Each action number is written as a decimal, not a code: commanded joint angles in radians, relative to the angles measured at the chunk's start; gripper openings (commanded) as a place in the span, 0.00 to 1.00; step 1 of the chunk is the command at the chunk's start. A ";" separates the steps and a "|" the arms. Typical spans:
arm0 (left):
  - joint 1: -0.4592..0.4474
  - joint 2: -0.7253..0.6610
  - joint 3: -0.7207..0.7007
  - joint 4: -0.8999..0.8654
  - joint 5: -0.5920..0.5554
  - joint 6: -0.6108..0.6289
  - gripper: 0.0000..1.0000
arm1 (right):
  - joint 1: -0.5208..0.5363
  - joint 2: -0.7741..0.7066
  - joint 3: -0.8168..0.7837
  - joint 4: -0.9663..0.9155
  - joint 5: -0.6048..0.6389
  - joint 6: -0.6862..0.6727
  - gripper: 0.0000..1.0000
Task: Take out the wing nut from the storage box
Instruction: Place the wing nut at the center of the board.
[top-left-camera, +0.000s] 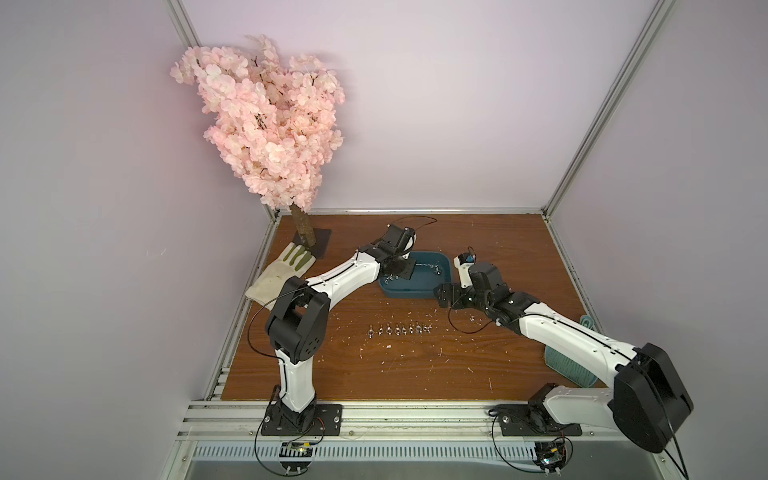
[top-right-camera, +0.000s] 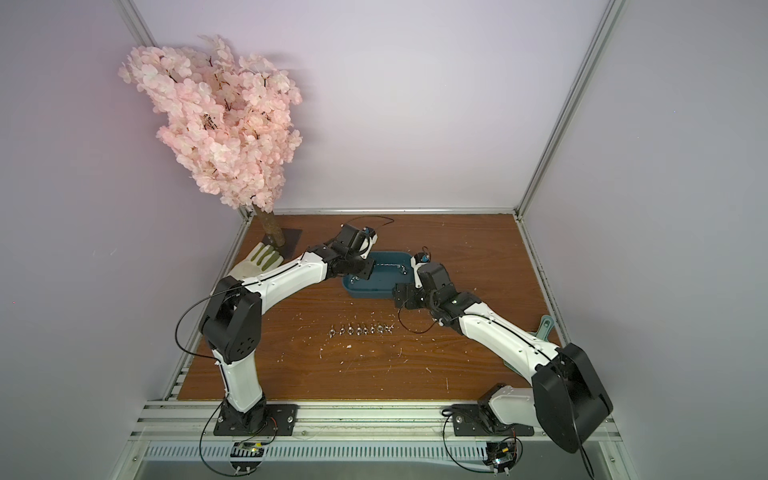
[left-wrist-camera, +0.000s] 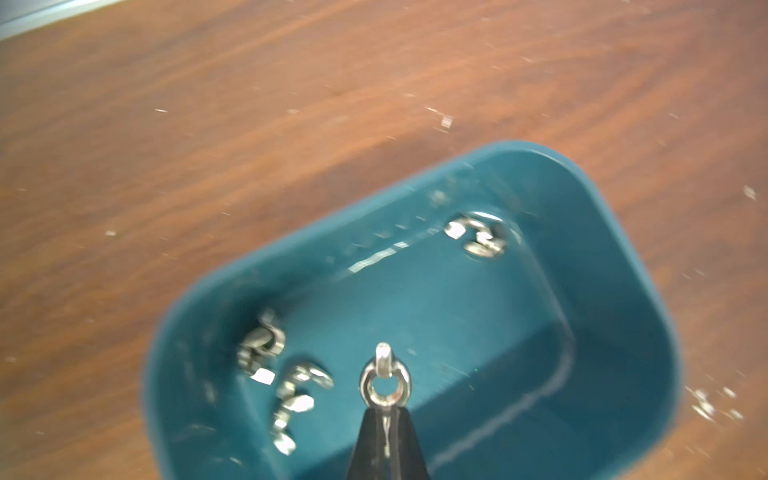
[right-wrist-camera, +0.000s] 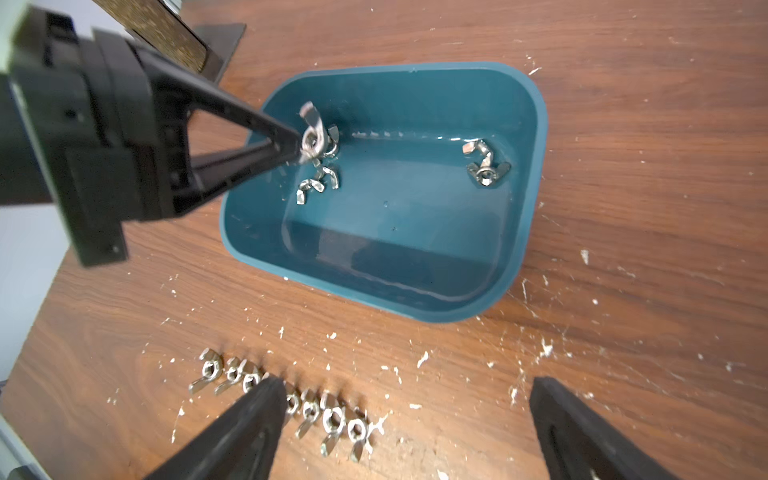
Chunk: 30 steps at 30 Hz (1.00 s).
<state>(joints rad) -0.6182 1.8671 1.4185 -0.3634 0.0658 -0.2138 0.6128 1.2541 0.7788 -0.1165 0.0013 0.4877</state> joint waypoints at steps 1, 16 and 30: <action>-0.065 -0.046 -0.034 -0.017 -0.008 -0.033 0.03 | -0.004 -0.089 -0.047 -0.009 0.026 0.037 0.99; -0.263 -0.163 -0.210 0.040 0.000 -0.166 0.03 | -0.005 -0.471 -0.268 -0.151 0.058 0.142 0.99; -0.357 -0.091 -0.272 0.111 0.012 -0.213 0.03 | -0.004 -0.549 -0.309 -0.201 0.049 0.150 0.99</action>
<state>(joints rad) -0.9653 1.7512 1.1591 -0.2790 0.0692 -0.4046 0.6128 0.7246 0.4763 -0.3119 0.0467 0.6289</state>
